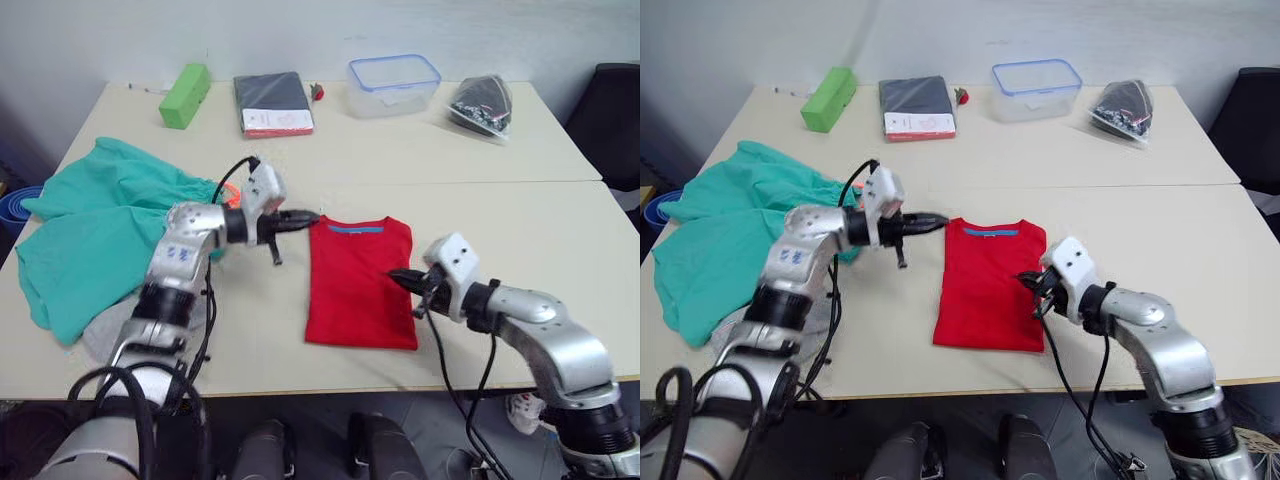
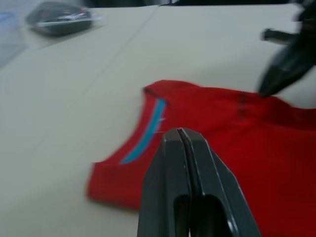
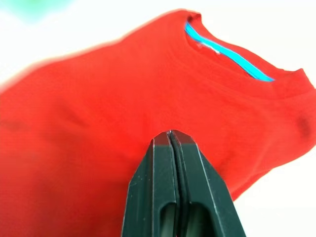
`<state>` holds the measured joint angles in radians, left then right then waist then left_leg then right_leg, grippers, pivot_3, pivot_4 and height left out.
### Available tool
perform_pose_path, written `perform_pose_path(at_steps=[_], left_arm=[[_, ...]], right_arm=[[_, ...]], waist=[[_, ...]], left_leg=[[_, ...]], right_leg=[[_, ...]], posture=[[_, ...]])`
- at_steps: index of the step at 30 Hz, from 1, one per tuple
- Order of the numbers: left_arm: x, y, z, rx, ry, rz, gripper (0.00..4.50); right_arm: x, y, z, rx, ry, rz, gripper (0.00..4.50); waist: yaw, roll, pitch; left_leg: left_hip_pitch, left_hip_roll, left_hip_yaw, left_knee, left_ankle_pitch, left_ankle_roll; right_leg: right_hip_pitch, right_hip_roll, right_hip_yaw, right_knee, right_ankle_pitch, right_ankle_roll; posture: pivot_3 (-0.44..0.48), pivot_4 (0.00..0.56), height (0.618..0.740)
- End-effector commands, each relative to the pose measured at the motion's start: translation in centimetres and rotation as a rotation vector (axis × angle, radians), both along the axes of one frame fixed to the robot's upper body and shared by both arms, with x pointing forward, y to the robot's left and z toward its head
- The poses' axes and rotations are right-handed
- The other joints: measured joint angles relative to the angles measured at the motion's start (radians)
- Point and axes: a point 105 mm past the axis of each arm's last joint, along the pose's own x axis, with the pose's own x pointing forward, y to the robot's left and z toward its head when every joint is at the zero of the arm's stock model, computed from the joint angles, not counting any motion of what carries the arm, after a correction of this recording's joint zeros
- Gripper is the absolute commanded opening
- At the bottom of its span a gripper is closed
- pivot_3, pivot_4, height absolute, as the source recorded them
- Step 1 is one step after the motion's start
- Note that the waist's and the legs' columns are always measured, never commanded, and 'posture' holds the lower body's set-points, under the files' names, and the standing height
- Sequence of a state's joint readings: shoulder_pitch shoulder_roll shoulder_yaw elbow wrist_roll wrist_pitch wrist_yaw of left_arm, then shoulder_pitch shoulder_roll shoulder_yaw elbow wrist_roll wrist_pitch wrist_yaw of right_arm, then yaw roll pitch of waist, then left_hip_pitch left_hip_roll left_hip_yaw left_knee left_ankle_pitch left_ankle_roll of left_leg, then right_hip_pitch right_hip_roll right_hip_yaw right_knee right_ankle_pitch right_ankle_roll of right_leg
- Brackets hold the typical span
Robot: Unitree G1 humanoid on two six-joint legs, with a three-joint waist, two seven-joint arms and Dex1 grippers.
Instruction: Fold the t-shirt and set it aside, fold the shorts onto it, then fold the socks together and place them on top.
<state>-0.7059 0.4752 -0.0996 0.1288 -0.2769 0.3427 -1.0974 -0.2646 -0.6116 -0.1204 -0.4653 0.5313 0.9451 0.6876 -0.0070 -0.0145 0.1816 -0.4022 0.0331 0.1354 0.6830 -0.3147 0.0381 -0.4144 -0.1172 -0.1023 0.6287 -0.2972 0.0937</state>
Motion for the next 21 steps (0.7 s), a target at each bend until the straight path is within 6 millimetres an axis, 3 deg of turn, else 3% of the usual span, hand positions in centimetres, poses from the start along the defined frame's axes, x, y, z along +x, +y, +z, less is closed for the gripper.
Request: perform_pose_path(at_steps=[1,6,11,16,21], left_arm=[[-3.9,-0.8,1.7,-0.006,-0.006,-0.13,1.17],[-5.1,-0.7,1.8,-0.027,-0.013,-0.111,2.79],[-5.7,-0.1,2.0,-0.008,-0.036,-0.114,4.31],[-6.0,0.5,1.9,0.006,-0.032,-0.114,4.45],[-6.0,1.5,2.3,0.0,-0.004,-0.098,4.45]], right_arm=[[-2.1,-1.6,0.8,0.117,0.223,0.032,1.22],[-2.2,-4.9,-0.7,0.263,0.478,-0.062,3.01],[-0.9,-4.8,-2.6,0.329,0.575,-0.092,4.5],[1.0,-2.5,-3.8,0.383,0.615,-0.064,4.5],[1.4,1.7,-5.4,0.37,0.671,0.059,4.5]], waist=[[0.008,0.0,0.0],[0.007,0.0,0.0],[-0.001,0.002,0.0],[-0.007,0.003,0.0],[-0.024,0.002,-0.001]], left_leg=[[0.0,-0.001,-0.002,0.0,0.001,0.0],[0.0,-0.005,-0.01,0.0,0.002,0.002],[0.0,-0.005,-0.009,-0.002,0.003,0.0],[0.0,-0.003,-0.008,-0.002,0.006,-0.002],[0.0,-0.002,-0.009,-0.002,0.005,-0.002]], right_leg=[[0.001,-0.001,-0.001,-0.001,0.0,0.0],[0.004,-0.01,-0.006,-0.003,0.0,-0.002],[0.003,-0.008,-0.007,-0.002,0.0,-0.003],[0.003,-0.002,-0.006,-0.002,0.0,-0.003],[0.003,0.0,-0.005,-0.002,0.0,-0.003]], posture=[[0.0,0.15,0.74],[0.0,0.15,0.74],[0.0,0.15,0.74],[0.0,0.15,0.74],[0.0,0.15,0.74]])
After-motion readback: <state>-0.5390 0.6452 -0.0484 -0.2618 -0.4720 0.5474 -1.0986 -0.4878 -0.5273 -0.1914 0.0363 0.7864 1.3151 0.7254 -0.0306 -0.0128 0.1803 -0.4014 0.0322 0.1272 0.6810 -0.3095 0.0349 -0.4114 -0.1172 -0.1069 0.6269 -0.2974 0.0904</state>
